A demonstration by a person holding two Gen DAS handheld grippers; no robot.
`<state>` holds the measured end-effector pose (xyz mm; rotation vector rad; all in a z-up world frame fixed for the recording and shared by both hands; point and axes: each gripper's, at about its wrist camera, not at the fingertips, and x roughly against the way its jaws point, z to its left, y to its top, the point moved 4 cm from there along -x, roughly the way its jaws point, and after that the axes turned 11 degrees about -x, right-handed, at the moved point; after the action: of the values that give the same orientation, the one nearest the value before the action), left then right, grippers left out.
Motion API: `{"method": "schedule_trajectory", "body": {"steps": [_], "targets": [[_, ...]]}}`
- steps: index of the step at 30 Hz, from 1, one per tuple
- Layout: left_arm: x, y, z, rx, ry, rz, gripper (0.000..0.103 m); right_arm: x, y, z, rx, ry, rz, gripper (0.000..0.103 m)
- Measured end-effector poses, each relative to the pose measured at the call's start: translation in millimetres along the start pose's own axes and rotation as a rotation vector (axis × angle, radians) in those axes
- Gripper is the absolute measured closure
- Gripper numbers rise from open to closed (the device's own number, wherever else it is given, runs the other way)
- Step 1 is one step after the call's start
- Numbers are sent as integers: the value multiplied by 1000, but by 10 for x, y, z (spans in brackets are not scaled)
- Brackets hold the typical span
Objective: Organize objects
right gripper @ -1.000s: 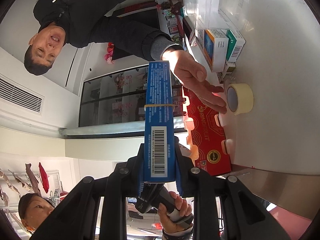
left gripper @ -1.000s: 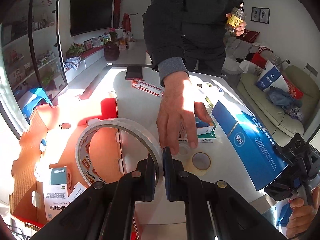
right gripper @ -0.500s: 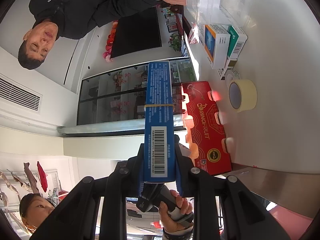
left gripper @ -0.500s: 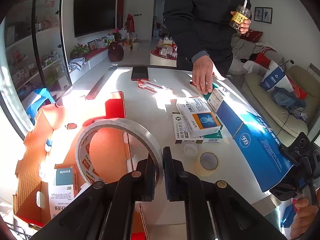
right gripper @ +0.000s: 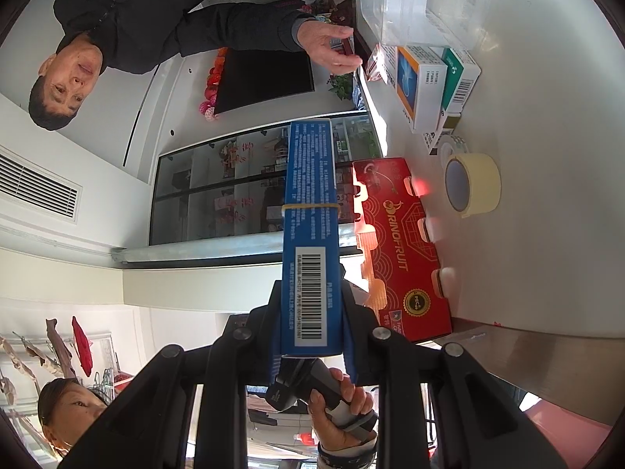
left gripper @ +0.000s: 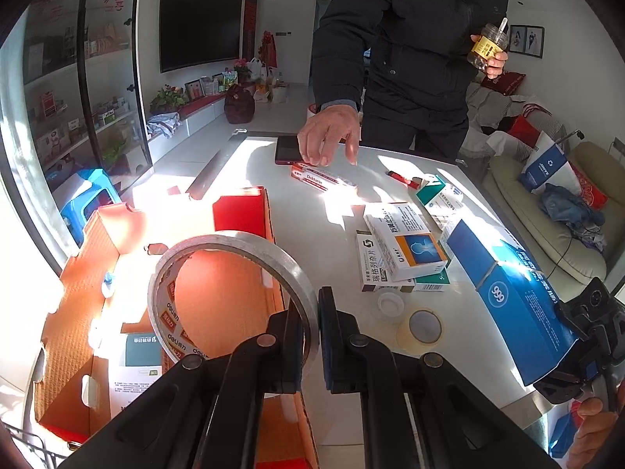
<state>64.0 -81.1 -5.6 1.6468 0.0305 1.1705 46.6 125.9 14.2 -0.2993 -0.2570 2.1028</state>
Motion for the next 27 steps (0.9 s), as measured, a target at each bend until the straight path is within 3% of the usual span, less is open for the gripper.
{"method": "schedule_trajectory", "body": {"steps": [5, 8, 14, 19, 27], "targets": [[-44, -67, 536, 56, 115, 23, 96, -5, -10, 4, 2, 3, 0, 79], [-153, -227, 747, 99, 131, 76, 96, -72, -39, 6, 8, -2, 17, 79], [-338, -496, 514, 102, 32, 144, 96, -291, -119, 10, 17, -26, 62, 79], [-313, -391, 182, 56, -29, 108, 93, -336, -165, 50, 30, -33, 72, 79], [-270, -242, 229, 73, -49, 70, 93, -308, -188, 39, 10, 14, 75, 79]]}}
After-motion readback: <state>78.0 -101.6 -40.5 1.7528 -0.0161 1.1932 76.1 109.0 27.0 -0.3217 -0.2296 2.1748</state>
